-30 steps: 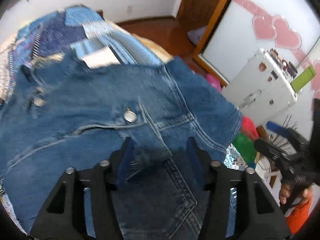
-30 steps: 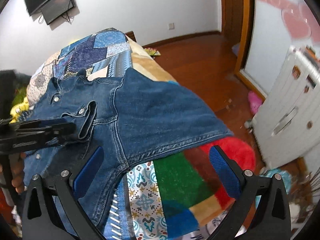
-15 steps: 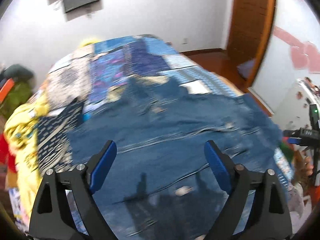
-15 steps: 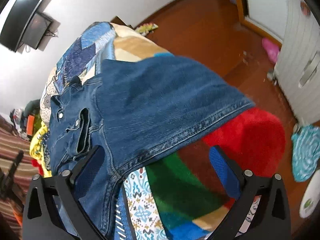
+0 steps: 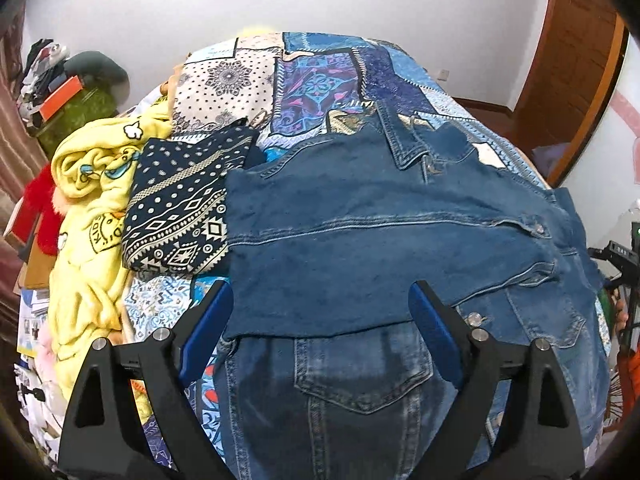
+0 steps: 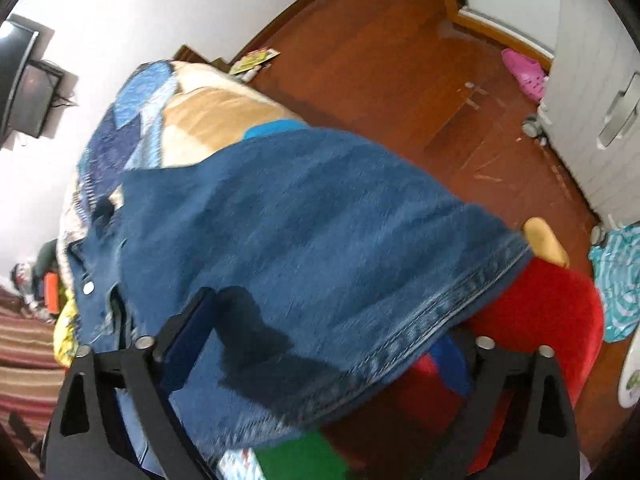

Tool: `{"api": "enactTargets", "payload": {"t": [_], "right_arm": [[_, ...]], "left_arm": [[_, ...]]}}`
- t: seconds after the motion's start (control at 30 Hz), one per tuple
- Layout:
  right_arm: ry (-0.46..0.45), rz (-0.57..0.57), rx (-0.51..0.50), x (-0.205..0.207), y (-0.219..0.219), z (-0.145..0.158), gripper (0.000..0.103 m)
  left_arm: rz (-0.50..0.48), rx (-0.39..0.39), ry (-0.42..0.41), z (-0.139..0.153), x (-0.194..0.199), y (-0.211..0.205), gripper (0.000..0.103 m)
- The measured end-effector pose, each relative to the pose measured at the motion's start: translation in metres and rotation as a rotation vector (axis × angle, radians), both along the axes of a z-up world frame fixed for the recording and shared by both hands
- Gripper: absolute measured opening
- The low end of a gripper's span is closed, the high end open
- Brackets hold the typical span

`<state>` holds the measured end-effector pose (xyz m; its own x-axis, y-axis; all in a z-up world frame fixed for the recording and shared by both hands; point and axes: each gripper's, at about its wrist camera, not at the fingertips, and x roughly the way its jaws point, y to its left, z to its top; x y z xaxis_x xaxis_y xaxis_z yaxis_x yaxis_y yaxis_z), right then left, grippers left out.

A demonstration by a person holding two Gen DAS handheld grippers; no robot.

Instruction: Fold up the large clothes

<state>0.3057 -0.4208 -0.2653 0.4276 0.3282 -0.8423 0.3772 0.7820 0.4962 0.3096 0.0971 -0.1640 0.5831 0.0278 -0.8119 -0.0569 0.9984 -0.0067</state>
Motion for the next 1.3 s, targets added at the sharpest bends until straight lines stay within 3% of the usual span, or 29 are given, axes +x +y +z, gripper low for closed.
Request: {"api": "enactTargets", "payload": {"t": [0.1, 0.17, 0.23, 0.37, 0.57, 0.63, 0.8, 0.93, 1.1, 1.3], "right_arm": [[0.004, -0.03, -0.015, 0.003, -0.007, 0.0, 0.065], [0.007, -0.056, -0.026, 0.001, -0.014, 0.003, 0.036], [0.01, -0.081, -0.038, -0.002, -0.02, 0.007, 0.022], [-0.027, -0.1, -0.034, -0.008, -0.024, 0.02, 0.013], [-0.151, -0.093, -0.081, -0.013, -0.011, 0.068, 0.01], [-0.232, -0.067, -0.076, -0.014, -0.001, 0.096, 0.009], [-0.388, 0.054, -0.109, -0.011, 0.045, 0.158, 0.009], [-0.468, 0.176, -0.078, -0.008, 0.095, 0.186, 0.009], [-0.474, 0.333, -0.04, -0.001, 0.159, 0.183, 0.009], [-0.322, 0.474, -0.04, 0.007, 0.222, 0.125, 0.009]], "left_arm": [[-0.002, -0.001, 0.0, -0.003, -0.002, -0.002, 0.089], [-0.005, -0.012, 0.002, -0.005, -0.002, -0.004, 0.089], [-0.01, -0.02, 0.006, -0.007, -0.001, -0.007, 0.089], [-0.026, -0.021, 0.003, -0.007, -0.001, -0.015, 0.089], [-0.063, -0.013, -0.025, 0.0, -0.009, -0.022, 0.089], [-0.065, -0.021, -0.031, 0.001, -0.012, -0.021, 0.089], [-0.043, -0.03, -0.037, 0.001, -0.02, -0.011, 0.089], [-0.037, -0.029, -0.036, 0.0, -0.028, -0.003, 0.089], [-0.033, -0.018, -0.04, -0.001, -0.039, 0.007, 0.089], [-0.009, -0.054, -0.028, -0.006, -0.047, 0.022, 0.089]]}}
